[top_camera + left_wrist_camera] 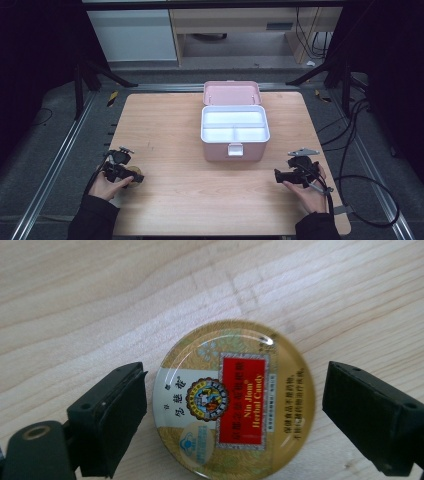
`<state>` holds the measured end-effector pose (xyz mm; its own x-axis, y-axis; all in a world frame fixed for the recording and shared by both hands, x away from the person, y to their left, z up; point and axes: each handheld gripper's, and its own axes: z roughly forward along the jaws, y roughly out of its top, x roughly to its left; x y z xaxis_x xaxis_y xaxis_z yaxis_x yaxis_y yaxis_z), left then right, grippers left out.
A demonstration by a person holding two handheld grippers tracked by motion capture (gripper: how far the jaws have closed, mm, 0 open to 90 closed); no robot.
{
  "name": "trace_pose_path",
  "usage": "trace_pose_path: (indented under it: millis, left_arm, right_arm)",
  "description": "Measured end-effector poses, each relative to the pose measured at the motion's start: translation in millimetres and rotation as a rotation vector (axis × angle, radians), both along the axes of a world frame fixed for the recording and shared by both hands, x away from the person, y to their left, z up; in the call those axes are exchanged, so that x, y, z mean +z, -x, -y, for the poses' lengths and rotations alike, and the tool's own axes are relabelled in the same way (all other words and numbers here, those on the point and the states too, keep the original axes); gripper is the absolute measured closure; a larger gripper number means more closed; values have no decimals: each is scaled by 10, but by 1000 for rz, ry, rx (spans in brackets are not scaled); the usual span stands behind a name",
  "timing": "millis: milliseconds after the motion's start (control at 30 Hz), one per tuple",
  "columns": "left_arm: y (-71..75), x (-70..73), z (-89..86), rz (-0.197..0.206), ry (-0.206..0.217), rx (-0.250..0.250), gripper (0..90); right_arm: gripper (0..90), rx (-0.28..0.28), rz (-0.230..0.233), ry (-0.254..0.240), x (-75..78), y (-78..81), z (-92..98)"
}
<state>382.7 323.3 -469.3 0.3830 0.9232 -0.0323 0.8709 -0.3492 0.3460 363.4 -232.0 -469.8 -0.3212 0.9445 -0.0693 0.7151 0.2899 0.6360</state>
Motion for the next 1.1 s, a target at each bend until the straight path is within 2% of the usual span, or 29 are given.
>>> trace_pose_path:
  millis: [67, 100, 167, 200, 233, 267, 300, 333, 367, 400, 433, 467, 567, 600, 633, 700, 767, 833, 867, 900, 933, 967, 1000, 1067, 1100]
  left_arm:
    - [16, 77, 24, 39, 13, 4, 101]
    - [16, 77, 24, 39, 13, 4, 103]
    - [36, 198, 55, 102, 47, 2, 109]
    - [53, 293, 94, 155, 66, 2, 125]
    - [61, 343, 122, 186, 78, 0, 129]
    - [65, 385, 154, 214, 95, -3, 142]
    - [65, 385, 154, 214, 95, -3, 150]
    - [57, 450, 224, 256, 125, -21, 153]
    - [57, 450, 224, 256, 125, -21, 157]
    - [28, 491, 311, 287, 138, -34, 160]
    - [28, 491, 311, 287, 138, -34, 164]
    - [-14, 527, 411, 318, 152, -40, 167]
    - [-71, 600, 578, 382, 175, -66, 192]
    - [-71, 600, 578, 382, 175, -66, 201]
    - [-113, 661, 699, 418, 183, -86, 209]
    - [-139, 695, 757, 429, 191, -93, 218]
    - [-226, 790, 933, 459, 222, -106, 228]
    - [-259, 819, 991, 467, 234, -113, 229]
    - [-331, 867, 1104, 482, 254, -123, 246]
    - [-331, 867, 1104, 482, 254, -123, 248]
    - [-406, 902, 1216, 489, 283, -143, 255]
    - [-406, 902, 1216, 489, 283, -143, 258]
    - [-471, 918, 1327, 498, 333, -167, 260]
    - [-497, 918, 1386, 504, 346, -172, 267]
    - [-552, 904, 1507, 507, 347, -187, 276]
  right_arm:
    - [74, -1, 11, -9, 18, 3, -2]
    - [74, -1, 11, -9, 18, 3, -2]
    - [89, 3, 36, -13, 48, 5, 4]
    - [107, 4, 70, -29, 97, 11, 9]
    - [124, 4, 91, -43, 126, 14, 12]
    - [144, 5, 105, -56, 158, 15, 16]
    - [144, 5, 105, -56, 158, 15, 16]
    - [180, 12, 132, -93, 228, 19, 19]
    - [180, 12, 132, -93, 228, 19, 19]
    - [218, 27, 163, -119, 310, 7, 19]
    - [218, 27, 163, -119, 310, 7, 19]
    - [274, 34, 194, -148, 388, -17, 15]
    - [345, 49, 240, -226, 520, -99, -5]
    - [345, 49, 240, -226, 520, -99, -5]
    - [372, 55, 254, -243, 595, -183, -46]
    - [382, 58, 262, -238, 630, -226, -75]
    - [408, 67, 276, -247, 723, -353, -166]
    - [418, 69, 281, -250, 749, -396, -199]
    - [439, 78, 283, -255, 794, -501, -271]
    - [439, 78, 283, -255, 794, -501, -271]
    - [462, 85, 280, -249, 809, -586, -327]
    - [462, 85, 280, -249, 809, -586, -327]
    - [480, 93, 265, -230, 807, -677, -386]
    - [493, 95, 261, -223, 797, -715, -411]
    - [528, 100, 247, -219, 770, -786, -440]
